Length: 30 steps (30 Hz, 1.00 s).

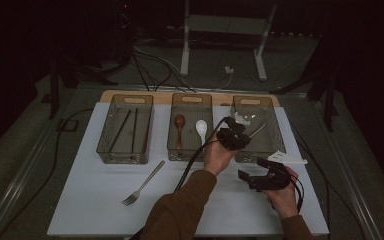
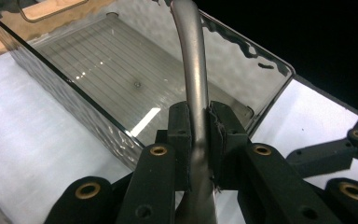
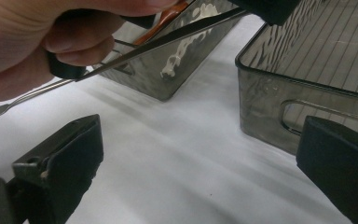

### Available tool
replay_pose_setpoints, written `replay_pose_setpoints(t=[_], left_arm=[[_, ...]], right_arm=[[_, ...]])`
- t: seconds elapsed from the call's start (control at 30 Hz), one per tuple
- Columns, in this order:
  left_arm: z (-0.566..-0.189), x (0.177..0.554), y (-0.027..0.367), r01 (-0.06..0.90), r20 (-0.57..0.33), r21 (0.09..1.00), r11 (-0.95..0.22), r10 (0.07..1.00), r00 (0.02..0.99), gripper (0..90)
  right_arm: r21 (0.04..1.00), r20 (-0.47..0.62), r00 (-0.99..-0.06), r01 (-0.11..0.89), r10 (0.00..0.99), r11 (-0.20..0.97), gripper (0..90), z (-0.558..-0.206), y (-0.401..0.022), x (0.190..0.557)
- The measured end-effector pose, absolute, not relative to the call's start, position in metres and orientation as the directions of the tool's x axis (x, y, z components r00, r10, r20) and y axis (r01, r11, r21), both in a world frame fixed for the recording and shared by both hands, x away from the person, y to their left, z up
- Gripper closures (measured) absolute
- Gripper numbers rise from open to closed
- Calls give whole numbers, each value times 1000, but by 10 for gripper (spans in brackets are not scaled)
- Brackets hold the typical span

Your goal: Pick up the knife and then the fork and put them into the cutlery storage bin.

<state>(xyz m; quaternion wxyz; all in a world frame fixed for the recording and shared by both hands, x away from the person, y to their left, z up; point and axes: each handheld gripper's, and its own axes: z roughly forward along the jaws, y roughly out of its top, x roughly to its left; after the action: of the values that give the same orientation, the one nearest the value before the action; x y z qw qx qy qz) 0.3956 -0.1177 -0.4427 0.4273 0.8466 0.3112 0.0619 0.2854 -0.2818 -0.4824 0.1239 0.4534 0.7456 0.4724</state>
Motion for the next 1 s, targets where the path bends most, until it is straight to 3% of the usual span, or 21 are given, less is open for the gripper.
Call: replay_pose_setpoints(t=[1.0], left_arm=[[-452, 408, -138, 532, -200, 736, -418, 616, 762, 812]], right_arm=[[820, 254, -554, 558, 793, 128, 9, -482, -287, 285]])
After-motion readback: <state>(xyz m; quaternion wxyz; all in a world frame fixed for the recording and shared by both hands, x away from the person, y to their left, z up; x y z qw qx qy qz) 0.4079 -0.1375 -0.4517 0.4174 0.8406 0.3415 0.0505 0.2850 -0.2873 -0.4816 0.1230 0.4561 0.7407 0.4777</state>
